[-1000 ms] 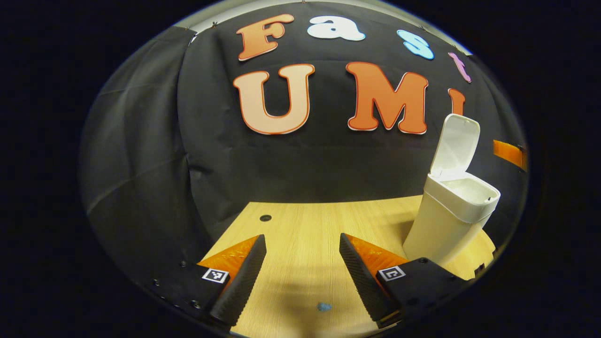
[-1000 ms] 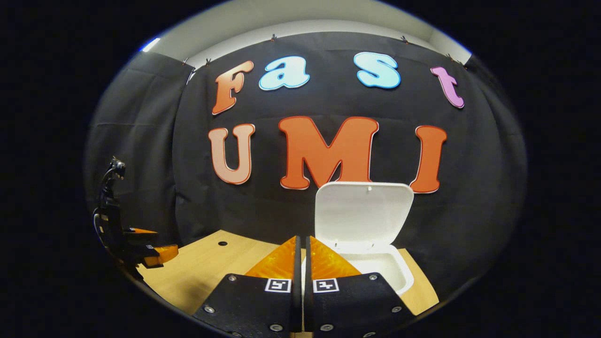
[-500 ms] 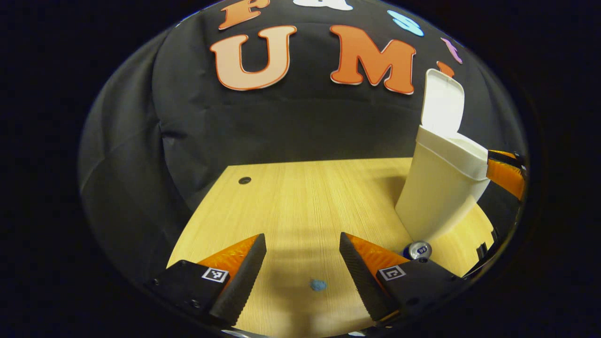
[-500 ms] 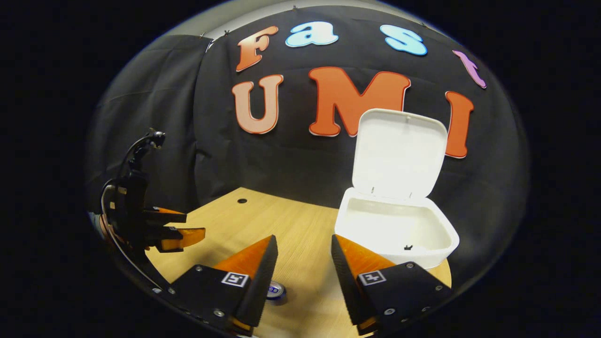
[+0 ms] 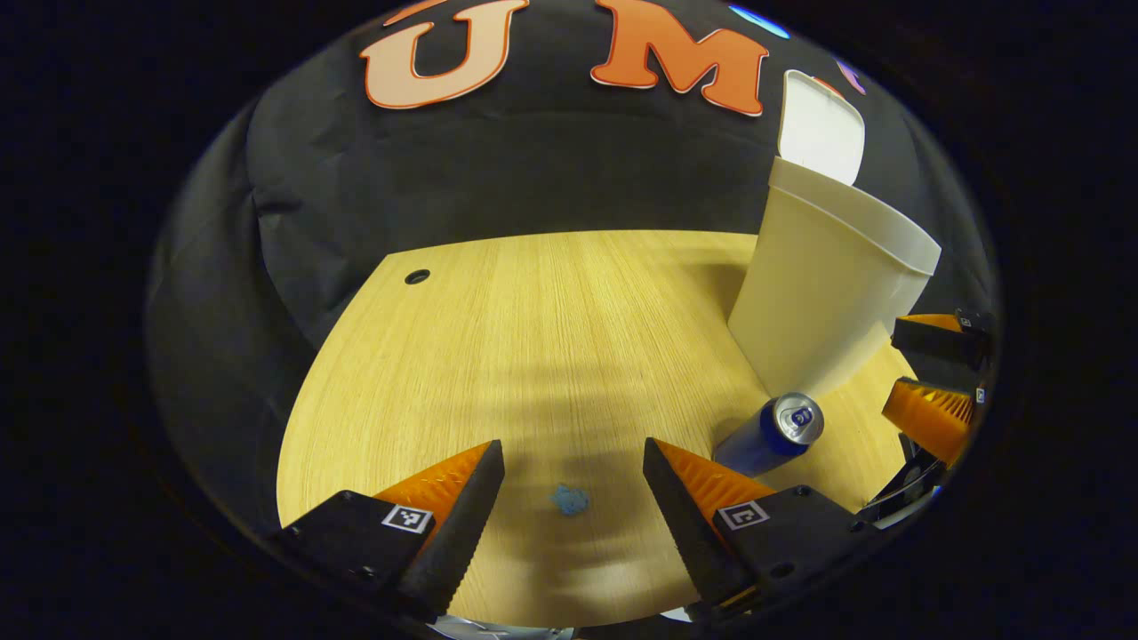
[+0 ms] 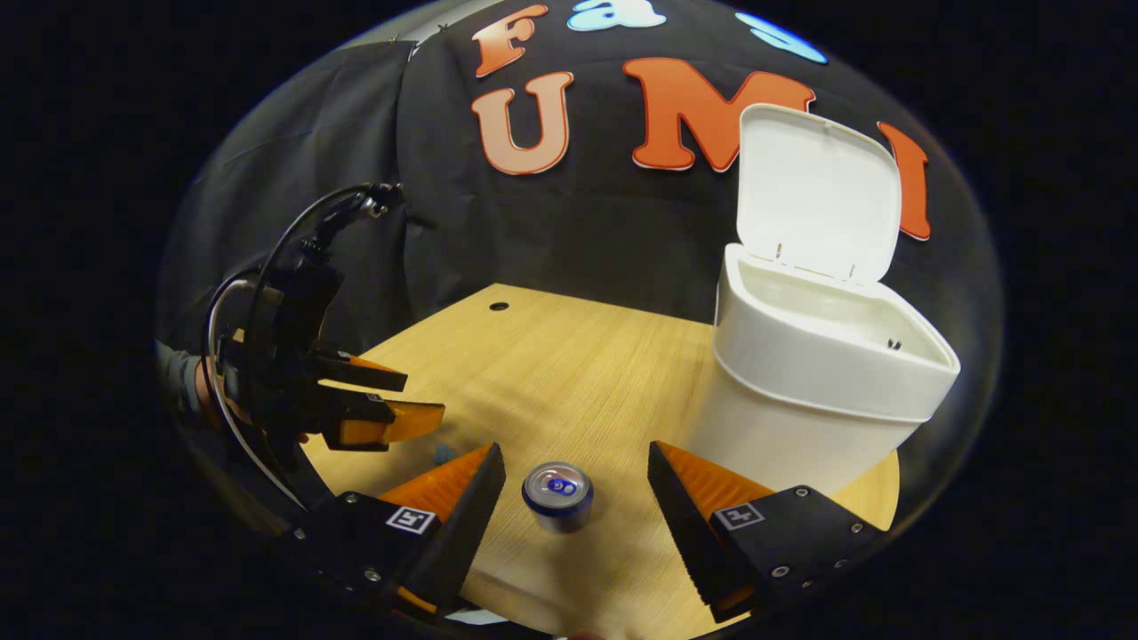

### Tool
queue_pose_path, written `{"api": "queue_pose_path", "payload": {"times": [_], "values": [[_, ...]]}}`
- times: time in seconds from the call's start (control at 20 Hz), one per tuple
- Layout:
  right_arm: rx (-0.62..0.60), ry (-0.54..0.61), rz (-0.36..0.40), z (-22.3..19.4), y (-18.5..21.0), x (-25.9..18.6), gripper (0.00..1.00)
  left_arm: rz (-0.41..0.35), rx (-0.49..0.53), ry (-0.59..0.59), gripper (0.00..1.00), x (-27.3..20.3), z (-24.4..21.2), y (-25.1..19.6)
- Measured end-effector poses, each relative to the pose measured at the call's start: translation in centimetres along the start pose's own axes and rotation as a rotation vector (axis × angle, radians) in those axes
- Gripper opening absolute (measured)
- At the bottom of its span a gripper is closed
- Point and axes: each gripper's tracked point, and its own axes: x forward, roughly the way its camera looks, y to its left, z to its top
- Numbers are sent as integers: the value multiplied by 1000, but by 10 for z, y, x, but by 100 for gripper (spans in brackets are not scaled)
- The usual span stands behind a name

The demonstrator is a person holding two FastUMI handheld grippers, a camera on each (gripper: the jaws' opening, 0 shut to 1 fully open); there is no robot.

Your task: Press the lid of the desktop garbage bin to open it, pick up the crumpled paper on the desktop and throw it into the bin, then pick up the pop can on the desktop and drop it into the bin, and finally close the garbage bin lid.

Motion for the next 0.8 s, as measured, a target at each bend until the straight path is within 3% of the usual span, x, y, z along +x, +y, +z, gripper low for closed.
{"api": "queue_pose_path", "payload": {"times": [0.05, 0.15, 0.3, 0.35, 0.6, 0.65, 0.75, 0.8], "values": [[-2, 16, 4, -9, 1, 4, 98, -6, 2, 18, 96, -1, -9, 3], [-1, 50, 11, -28, 3, 13, 98, -13, 3, 50, 100, 3, -17, 2], [9, 91, 18, -49, 6, 27, 98, -15, 11, 84, 96, 12, -30, -1], [12, 104, 22, -55, 7, 32, 98, -14, 16, 92, 100, 15, -34, -2], [20, 147, 37, -72, 11, 59, 98, -13, 31, 144, 100, 30, -52, 3], [21, 150, 36, -76, 12, 66, 98, -9, 23, 163, 96, 35, -57, 6], [23, 155, 36, -77, 12, 72, 99, -8, 3, 195, 100, 42, -65, 10], [26, 160, 37, -79, 13, 75, 98, -6, -4, 213, 96, 47, -69, 13]]}}
